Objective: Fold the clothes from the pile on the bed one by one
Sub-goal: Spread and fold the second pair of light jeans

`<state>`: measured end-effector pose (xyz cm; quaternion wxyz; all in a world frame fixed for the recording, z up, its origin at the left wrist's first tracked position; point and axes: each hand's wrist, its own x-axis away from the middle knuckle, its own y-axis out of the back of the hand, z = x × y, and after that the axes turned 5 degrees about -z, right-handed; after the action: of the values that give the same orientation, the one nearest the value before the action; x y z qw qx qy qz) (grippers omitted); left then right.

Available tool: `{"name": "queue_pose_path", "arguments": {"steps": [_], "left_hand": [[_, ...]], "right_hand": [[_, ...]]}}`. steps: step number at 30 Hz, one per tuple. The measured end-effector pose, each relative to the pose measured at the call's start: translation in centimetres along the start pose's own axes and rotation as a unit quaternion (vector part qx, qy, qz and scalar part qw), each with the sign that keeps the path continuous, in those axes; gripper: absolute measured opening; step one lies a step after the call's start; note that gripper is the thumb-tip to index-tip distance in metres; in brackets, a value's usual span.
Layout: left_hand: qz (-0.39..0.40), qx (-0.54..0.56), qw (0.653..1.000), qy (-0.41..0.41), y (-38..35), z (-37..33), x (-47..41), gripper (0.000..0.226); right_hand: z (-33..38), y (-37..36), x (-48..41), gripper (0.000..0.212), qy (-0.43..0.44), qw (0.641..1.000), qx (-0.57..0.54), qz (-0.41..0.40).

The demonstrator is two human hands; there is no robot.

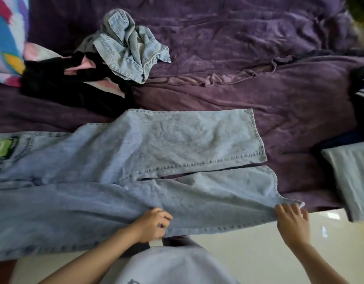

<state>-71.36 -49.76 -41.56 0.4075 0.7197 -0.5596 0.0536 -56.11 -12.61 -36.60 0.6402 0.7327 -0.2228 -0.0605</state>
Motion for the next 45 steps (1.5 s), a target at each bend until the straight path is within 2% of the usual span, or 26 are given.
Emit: {"name": "queue_pose_path", "arguments": {"steps": [2, 5, 8, 11, 13, 15, 20, 23, 26, 31, 34, 37, 40, 42, 45], "left_hand": [[0.016, -0.013, 1.0, -0.007, -0.5, 0.0, 0.1, 0.014], [0.037, -0.04, 0.999, 0.008, -1.1, -0.3, 0.3, 0.016], [0.071, -0.028, 0.997, 0.031, -0.7, -1.2, 0.4, 0.023], [0.023, 0.046, 0.997, 0.061, 0.5, -1.4, 0.6, 0.023], [-0.072, 0.035, 0.994, 0.08, 1.6, -0.5, 0.8, 0.025], [-0.163, -0.025, 0.982, 0.095, 2.5, 1.1, 1.0, 0.029], [-0.282, -0.127, 0.93, 0.197, 4.8, 3.7, 1.3, 0.04], [-0.263, -0.189, 0.902, 0.286, 5.5, 4.6, 1.4, 0.045], [-0.217, -0.213, 0.892, 0.334, 5.8, 5.2, 1.3, 0.044], [-0.242, -0.17, 0.891, 0.344, 6.0, 5.0, 0.7, 0.04], [-0.256, -0.169, 0.895, 0.325, 5.6, 4.7, 0.7, 0.041], [-0.286, -0.157, 0.902, 0.281, 5.9, 4.1, 0.7, 0.044], [-0.375, -0.137, 0.89, 0.22, 7.3, 3.9, 1.1, 0.035], [-0.393, -0.13, 0.879, 0.237, 8.7, 4.6, 1.9, 0.03], [-0.402, -0.08, 0.852, 0.325, 10.7, 7.4, 3.7, 0.034]], "right_hand": [[-0.2, 0.0, 0.7, 0.036, -0.027, 0.999, 0.021, 0.034], [0.6, -0.5, 0.8, 0.037, -0.036, 0.978, 0.102, 0.179], [2.1, -0.8, 0.0, 0.04, -0.045, 0.953, 0.106, 0.28], [3.6, -0.5, -1.5, 0.041, -0.058, 0.94, 0.103, 0.321], [4.5, 0.0, -2.8, 0.041, -0.075, 0.943, 0.082, 0.315], [5.3, 0.4, -4.4, 0.039, -0.099, 0.957, 0.027, 0.272], [7.7, 0.7, -8.4, 0.046, -0.081, 0.972, -0.097, 0.198], [9.2, 0.2, -10.8, 0.054, -0.046, 0.973, -0.114, 0.196], [9.6, -0.8, -12.6, 0.053, -0.004, 0.975, -0.064, 0.211], [7.8, -1.3, -14.0, 0.035, 0.071, 0.974, 0.106, 0.187], [5.9, -0.8, -13.9, 0.03, 0.019, 0.974, 0.149, 0.168], [5.4, -0.4, -14.2, 0.037, -0.051, 0.974, 0.117, 0.185], [7.3, 0.3, -15.5, 0.042, -0.024, 0.981, 0.072, 0.177], [9.4, 1.1, -16.7, 0.046, 0.005, 0.986, 0.05, 0.157], [14.6, 2.2, -17.7, 0.05, 0.058, 0.985, 0.012, 0.162]]}}
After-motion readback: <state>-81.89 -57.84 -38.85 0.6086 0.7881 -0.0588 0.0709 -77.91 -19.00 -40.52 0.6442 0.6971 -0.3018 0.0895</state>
